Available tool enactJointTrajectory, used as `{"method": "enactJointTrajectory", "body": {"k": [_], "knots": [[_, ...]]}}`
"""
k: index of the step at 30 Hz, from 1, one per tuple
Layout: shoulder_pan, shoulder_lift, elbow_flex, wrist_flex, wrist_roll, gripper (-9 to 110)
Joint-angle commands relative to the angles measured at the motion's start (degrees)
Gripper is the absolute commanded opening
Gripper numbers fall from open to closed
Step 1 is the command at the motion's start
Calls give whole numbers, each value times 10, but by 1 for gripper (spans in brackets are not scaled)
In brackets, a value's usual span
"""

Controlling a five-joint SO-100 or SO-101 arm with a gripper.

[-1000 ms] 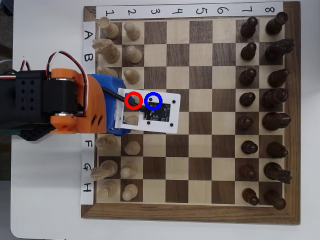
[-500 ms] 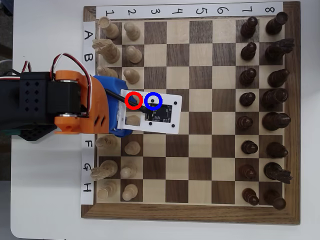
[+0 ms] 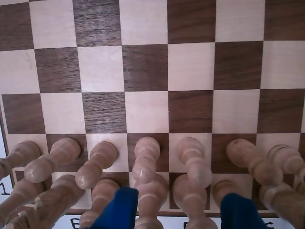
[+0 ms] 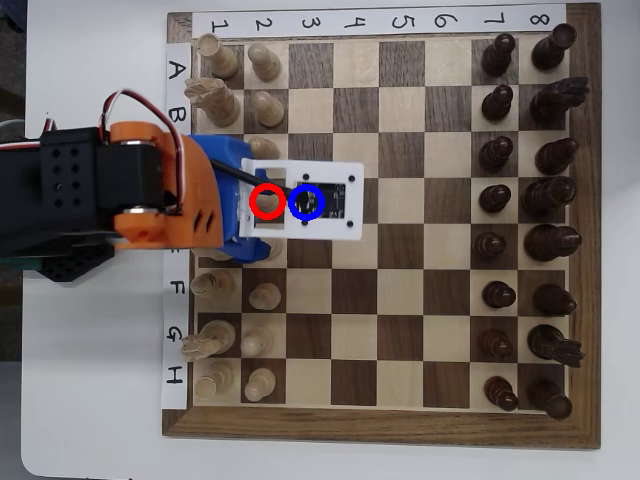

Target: Move the piece to destination

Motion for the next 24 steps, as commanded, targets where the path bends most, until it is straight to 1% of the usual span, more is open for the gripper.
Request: {"method": "enactJointTrajectory", "body": {"k": [1, 8, 12, 16, 24], "knots": [[-40, 22, 10, -6, 178, 25], [-56, -11, 19, -11, 209, 24], [-54, -29, 18, -20, 208, 22], [-49, -41, 19, -18, 209, 19], [-40, -51, 42, -44, 209, 18]]}}
